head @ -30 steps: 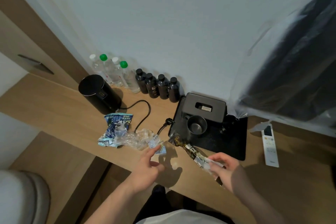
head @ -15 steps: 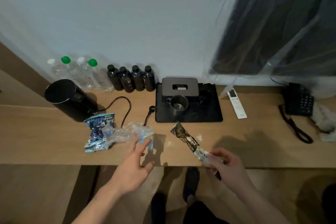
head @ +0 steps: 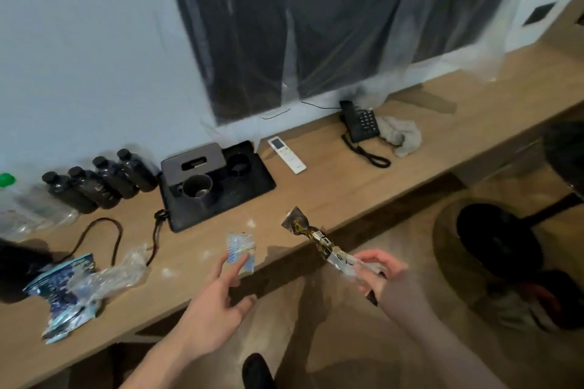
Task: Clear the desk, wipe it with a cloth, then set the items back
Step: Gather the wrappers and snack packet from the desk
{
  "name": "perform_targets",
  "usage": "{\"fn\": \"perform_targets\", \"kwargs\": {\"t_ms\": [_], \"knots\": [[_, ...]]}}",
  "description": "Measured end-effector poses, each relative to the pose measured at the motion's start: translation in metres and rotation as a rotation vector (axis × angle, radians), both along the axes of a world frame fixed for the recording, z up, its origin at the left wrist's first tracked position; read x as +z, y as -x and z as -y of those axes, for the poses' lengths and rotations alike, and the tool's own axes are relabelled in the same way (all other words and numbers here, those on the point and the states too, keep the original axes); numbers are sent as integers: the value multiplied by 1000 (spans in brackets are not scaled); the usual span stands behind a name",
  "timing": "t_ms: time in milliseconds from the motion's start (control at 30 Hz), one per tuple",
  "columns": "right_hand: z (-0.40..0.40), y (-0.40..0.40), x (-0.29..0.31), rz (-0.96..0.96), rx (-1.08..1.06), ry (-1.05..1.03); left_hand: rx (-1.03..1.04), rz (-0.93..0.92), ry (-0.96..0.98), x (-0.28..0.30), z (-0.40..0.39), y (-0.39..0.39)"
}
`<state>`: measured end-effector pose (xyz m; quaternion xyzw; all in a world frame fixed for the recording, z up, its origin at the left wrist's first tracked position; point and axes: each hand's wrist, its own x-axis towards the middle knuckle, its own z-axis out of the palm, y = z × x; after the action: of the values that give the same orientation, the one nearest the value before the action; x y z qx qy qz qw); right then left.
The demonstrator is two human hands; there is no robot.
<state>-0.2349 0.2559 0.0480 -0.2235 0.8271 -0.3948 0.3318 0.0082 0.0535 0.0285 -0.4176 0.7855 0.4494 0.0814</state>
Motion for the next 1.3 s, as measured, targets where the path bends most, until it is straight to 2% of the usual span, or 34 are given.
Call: {"fn": "perform_targets", "kwargs": {"t_ms": [200,333,500,567,833,1167,1300], "knots": [[-167,82,-6,-57,-182,-15,-191,-83,99,10,-102,125],[-265,130,-5,-115,-299,80,-209,-162,29,2,-191,192],[-352,175,4,24,-357,26,-279,-165,-35,-12,-281,236],[-375,190,8,16,-358,39,-308,-153,-70,-13,-300,248],[-424,251,6,8,-408,66,-453,-36,38,-13,-292,340],[-471,343,2,15,-546,26,-611,-166,47,-5,-334,507],[-491,373,-10,14,-604,24,-701,-130,100,-9,-367,561]]}}
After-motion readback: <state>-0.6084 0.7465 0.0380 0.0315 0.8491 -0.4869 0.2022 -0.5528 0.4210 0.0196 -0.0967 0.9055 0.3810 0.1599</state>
